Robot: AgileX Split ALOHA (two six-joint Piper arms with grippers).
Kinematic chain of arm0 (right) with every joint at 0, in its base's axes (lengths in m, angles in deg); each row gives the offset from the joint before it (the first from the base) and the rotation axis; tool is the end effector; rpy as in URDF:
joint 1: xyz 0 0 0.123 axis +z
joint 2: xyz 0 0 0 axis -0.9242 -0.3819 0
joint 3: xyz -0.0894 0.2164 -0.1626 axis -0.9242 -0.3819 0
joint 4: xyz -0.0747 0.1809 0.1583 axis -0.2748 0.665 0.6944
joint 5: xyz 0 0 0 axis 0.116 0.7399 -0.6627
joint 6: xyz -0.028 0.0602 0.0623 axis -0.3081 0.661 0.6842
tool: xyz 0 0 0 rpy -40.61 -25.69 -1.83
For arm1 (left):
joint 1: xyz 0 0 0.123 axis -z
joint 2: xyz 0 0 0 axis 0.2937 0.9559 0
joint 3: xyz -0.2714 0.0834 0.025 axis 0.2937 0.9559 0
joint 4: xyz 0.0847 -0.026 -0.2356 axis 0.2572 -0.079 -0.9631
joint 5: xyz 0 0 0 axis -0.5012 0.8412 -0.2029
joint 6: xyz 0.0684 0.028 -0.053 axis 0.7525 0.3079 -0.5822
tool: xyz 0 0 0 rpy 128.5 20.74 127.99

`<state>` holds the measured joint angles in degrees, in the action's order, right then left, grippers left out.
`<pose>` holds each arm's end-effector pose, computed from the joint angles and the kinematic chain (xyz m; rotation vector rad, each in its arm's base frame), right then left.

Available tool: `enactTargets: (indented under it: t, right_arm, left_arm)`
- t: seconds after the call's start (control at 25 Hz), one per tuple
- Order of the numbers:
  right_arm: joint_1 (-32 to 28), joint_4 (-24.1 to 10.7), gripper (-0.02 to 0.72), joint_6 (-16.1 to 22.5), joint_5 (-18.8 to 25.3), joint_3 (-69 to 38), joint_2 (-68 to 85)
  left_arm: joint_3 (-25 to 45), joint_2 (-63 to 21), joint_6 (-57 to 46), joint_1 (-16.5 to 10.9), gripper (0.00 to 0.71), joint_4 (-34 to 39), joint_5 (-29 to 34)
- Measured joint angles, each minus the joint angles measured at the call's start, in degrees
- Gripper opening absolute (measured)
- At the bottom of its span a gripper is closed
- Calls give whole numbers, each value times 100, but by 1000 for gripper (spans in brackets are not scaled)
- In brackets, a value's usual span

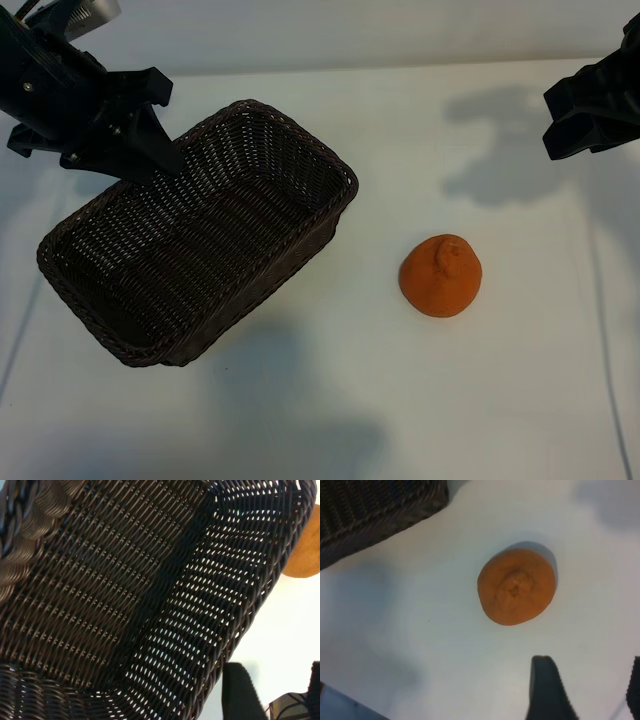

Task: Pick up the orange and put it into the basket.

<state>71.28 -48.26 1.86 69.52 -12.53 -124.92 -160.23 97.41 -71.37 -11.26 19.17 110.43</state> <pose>0.2823 0.0457 0.3433 -0.2296 2.7200 0.4214 0.3252 -0.0750 0.2941 0.1019 2.8560 -0.7234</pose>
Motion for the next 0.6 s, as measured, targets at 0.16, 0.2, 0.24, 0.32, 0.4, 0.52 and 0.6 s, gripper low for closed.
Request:
enactTargets:
  t: [0.16, 0.2, 0.24, 0.32, 0.4, 0.52, 0.6]
  right_arm:
    - [0, -63, 396, 0, 0, 0, 0]
    - [0, -68, 396, 0, 0, 0, 0]
    - [0, -73, 396, 0, 0, 0, 0]
    - [0, -73, 396, 0, 0, 0, 0]
    - [0, -73, 396, 0, 0, 0, 0]
    - [0, -73, 396, 0, 0, 0, 0]
    - [0, -73, 396, 0, 0, 0, 0]
  left_arm:
    - [0, 0, 0, 0, 380, 0, 0]
    - [0, 0, 0, 0, 380, 0, 0]
    - [0, 0, 0, 0, 380, 0, 0]
    - [0, 0, 28, 0, 380, 0, -13]
    - [0, 0, 153, 0, 380, 38, -78]
    - [0, 0, 266, 0, 380, 129, -166]
    - [0, 0, 272, 0, 380, 129, -166]
